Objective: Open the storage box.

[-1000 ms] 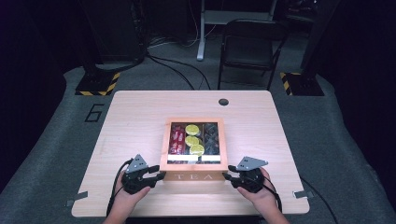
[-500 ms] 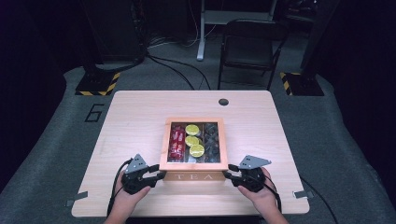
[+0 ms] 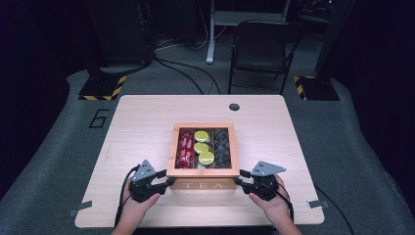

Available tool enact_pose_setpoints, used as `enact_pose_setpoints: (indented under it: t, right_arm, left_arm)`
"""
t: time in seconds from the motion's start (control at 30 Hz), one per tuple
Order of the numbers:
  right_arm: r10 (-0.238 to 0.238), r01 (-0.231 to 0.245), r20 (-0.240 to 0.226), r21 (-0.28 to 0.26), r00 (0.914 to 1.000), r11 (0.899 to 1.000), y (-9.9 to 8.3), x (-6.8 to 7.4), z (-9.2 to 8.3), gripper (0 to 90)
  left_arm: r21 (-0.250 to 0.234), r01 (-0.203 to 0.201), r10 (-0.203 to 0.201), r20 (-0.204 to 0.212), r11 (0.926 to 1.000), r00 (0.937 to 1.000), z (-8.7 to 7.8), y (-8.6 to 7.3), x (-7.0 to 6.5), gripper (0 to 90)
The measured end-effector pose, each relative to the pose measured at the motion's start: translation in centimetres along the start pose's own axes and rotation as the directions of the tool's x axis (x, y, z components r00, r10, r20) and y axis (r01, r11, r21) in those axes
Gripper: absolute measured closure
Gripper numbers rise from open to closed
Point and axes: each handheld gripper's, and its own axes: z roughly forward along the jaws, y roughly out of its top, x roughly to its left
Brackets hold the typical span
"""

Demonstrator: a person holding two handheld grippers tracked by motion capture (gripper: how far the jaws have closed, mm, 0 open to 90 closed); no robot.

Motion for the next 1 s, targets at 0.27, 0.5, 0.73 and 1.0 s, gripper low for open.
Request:
enact_pose_setpoints:
  t: [0.27, 0.5, 0.73, 1.0]
  right_arm:
    - [-0.012, 0.012, 0.025, -0.004, 0.9996, 1.0, 0.1, 0.2, 0.0, 55.5]
    - [-0.019, 0.02, 0.033, -0.02, 0.9993, 1.0, 0.5, 0.1, 0.0, 50.5]
    - [0.003, -0.003, 0.018, -0.024, 0.9998, 1.0, 1.4, -0.1, -0.3, 49.3]
    - [0.017, -0.016, 0.018, -0.043, 0.9997, 0.999, 3.2, -0.4, -0.9, 47.8]
  left_arm:
    - [-0.001, -0.003, 0.003, -0.023, 1.0, 0.9997, 0.1, 0.2, -0.3, 50.0]
    - [0.005, -0.013, 0.014, -0.025, 0.9999, 0.9996, -0.2, 0.7, -0.2, 48.3]
    - [0.005, -0.02, 0.02, -0.029, 0.9998, 0.9994, -0.7, 1.6, -0.1, 46.9]
    - [-0.029, -0.031, 0.03, -0.032, 0.9991, 0.999, -1.8, 3.4, 0.1, 47.2]
